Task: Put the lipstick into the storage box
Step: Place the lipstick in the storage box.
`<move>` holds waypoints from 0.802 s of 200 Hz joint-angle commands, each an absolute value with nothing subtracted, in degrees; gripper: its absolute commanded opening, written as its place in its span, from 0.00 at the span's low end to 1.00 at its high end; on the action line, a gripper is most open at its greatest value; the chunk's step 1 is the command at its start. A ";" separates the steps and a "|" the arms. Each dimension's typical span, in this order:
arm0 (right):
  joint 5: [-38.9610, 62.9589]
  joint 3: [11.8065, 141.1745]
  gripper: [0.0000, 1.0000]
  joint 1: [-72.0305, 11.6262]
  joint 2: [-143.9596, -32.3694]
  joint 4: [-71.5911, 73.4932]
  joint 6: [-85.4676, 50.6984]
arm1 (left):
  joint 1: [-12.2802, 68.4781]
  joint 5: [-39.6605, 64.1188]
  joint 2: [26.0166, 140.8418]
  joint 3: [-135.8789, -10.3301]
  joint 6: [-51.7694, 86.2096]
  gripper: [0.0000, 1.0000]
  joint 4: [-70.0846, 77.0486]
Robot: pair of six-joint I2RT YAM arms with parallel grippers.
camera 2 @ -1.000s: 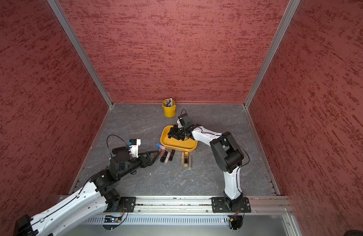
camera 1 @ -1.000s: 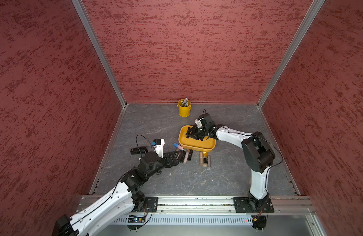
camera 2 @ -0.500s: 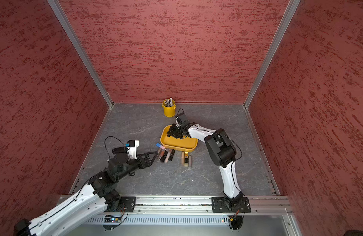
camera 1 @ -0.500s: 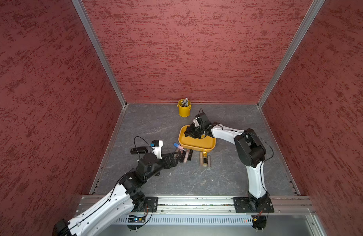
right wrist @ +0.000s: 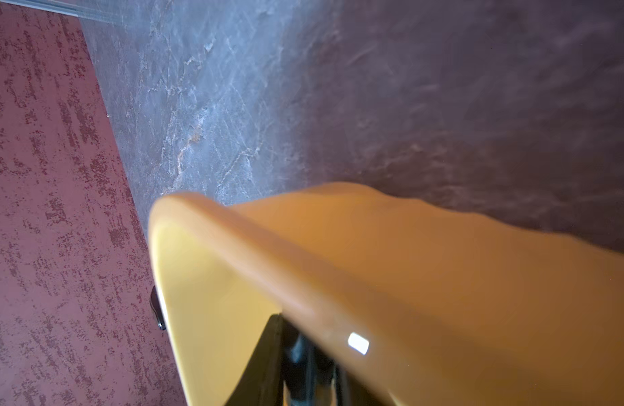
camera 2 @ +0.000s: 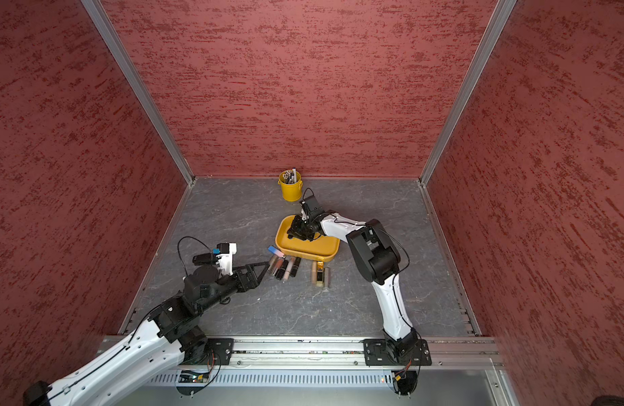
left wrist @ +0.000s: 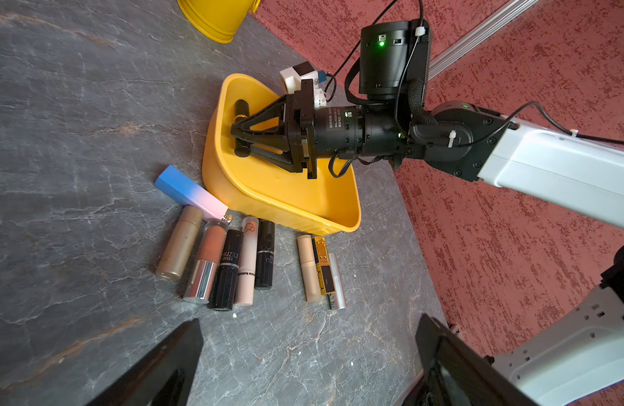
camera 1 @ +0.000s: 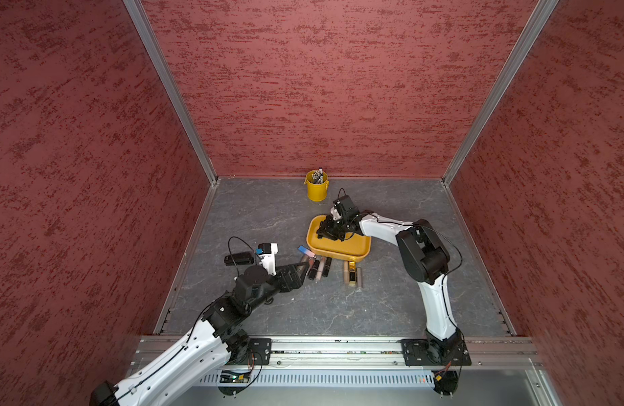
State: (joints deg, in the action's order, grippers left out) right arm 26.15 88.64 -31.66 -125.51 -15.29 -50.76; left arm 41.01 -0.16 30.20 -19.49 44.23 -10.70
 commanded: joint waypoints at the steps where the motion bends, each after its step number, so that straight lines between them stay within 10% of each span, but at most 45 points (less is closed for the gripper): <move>1: 27.14 90.83 0.24 -31.60 -127.22 -17.37 -48.51 | 40.60 -0.94 29.71 -18.74 44.46 1.00 -11.03; 160: 26.00 91.26 0.46 -31.64 -121.55 -20.33 -44.60 | 40.54 -0.81 30.81 -18.59 44.41 1.00 -9.63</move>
State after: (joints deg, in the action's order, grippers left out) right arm 27.11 90.83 -31.66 -126.72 -18.22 -46.98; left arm 40.82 -0.36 30.44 -19.46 44.40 -10.70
